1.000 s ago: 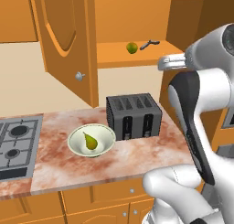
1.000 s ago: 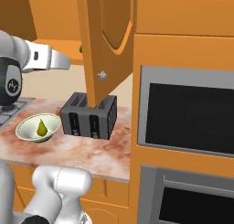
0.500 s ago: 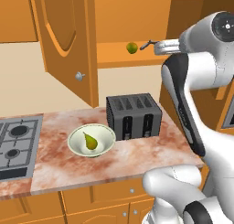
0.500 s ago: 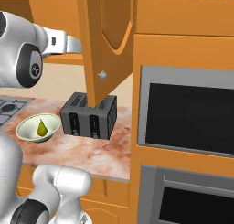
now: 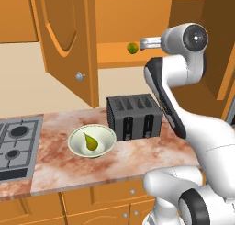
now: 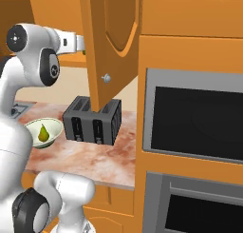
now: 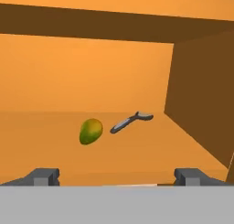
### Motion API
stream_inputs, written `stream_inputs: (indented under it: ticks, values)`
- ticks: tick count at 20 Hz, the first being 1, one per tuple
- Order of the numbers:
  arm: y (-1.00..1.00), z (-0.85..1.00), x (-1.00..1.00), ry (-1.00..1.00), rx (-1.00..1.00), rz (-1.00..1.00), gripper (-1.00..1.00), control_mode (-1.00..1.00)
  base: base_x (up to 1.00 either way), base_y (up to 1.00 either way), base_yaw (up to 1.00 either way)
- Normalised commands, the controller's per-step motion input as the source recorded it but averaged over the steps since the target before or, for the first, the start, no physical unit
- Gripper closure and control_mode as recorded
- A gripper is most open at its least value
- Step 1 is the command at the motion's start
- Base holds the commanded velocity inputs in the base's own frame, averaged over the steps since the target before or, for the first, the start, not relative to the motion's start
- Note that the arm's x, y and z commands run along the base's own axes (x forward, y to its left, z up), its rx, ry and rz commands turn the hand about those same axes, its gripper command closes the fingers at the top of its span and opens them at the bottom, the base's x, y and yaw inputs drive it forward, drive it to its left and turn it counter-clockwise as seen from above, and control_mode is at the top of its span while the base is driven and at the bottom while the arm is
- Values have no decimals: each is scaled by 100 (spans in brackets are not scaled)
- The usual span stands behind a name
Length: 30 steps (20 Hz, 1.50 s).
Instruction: Open the cabinet. Pick the mango and pear from the cabinet and place them into the bowl. Then close the cabinet.
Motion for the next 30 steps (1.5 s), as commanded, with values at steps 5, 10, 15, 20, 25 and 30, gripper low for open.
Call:
stream_inputs:
  ticks: [5, 10, 15, 20, 25, 30]
  values:
    - [33, 0, 44, 0, 10, 3, -100, -100, 0, 0, 0]
    - [0, 0, 0, 1, 0, 1, -100, -100, 0, 0, 0]
    - [0, 0, 4, 15, 0, 1, -100, -100, 0, 0, 0]
    - [0, 0, 3, 6, 1, 3, -100, -100, 0, 0, 0]
    - [2, -12, 0, 0, 0, 0, -100, -100, 0, 0, 0]
    - [2, -21, 4, 0, 0, 0, -100, -100, 0, 0, 0]
